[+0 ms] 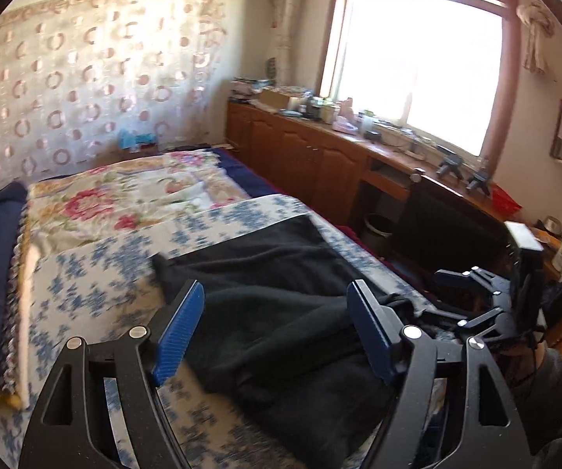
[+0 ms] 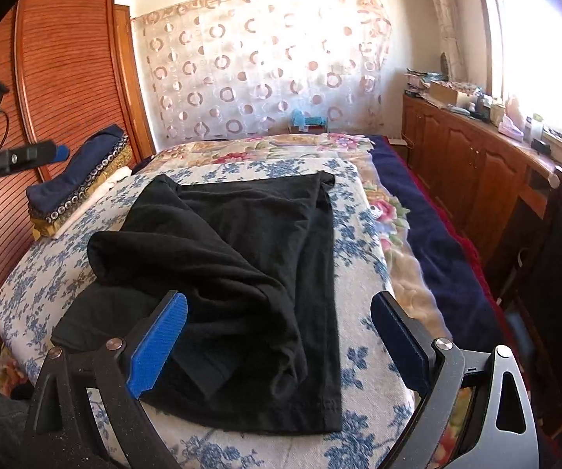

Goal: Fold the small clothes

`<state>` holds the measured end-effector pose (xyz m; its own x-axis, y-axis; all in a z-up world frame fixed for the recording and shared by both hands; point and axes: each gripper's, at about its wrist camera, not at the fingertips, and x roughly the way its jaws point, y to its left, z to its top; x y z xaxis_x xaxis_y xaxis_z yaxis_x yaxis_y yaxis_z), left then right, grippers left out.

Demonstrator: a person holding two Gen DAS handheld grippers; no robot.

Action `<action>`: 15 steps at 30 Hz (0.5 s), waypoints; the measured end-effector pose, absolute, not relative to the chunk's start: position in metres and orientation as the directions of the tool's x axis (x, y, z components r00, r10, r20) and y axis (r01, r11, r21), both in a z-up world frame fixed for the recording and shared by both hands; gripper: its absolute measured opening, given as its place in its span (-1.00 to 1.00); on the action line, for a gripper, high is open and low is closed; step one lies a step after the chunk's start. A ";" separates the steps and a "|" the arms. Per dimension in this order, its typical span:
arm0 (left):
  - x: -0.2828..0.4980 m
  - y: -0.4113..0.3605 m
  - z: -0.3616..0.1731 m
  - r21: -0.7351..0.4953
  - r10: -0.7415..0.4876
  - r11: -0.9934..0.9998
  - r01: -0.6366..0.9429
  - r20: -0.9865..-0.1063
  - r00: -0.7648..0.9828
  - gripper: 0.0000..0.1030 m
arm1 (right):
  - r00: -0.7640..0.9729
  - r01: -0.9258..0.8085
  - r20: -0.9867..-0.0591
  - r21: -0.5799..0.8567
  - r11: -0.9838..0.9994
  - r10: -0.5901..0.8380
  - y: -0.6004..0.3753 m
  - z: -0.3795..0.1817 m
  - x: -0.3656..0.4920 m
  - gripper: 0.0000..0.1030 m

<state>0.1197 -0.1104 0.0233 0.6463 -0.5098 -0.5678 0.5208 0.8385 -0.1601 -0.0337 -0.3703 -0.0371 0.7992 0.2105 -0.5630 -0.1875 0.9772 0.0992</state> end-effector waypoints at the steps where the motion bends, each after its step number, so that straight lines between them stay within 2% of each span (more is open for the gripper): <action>1: 0.120 -0.104 0.019 -0.159 -0.497 0.848 0.506 -0.572 0.653 0.48 | 0.797 -0.197 -0.564 0.096 0.976 0.216 -0.367 -0.036 -0.030 0.85; 8: 0.112 -0.055 -0.002 -0.157 -0.407 0.904 0.397 -0.595 0.693 0.48 | 0.772 -0.307 -0.565 0.070 0.949 0.291 -0.327 -0.029 -0.005 0.85; 15: 0.103 -0.028 -0.006 -0.149 -0.375 0.921 0.360 -0.586 0.718 0.48 | 0.705 -0.461 -0.595 0.028 0.887 0.385 -0.256 -0.027 0.027 0.85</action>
<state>0.1029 -0.0277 -0.0056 0.7182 -0.3755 -0.5859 0.3597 0.9210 -0.1493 0.0266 -0.2561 -0.0273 0.7054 0.3851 -0.5951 -0.4607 0.8871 0.0281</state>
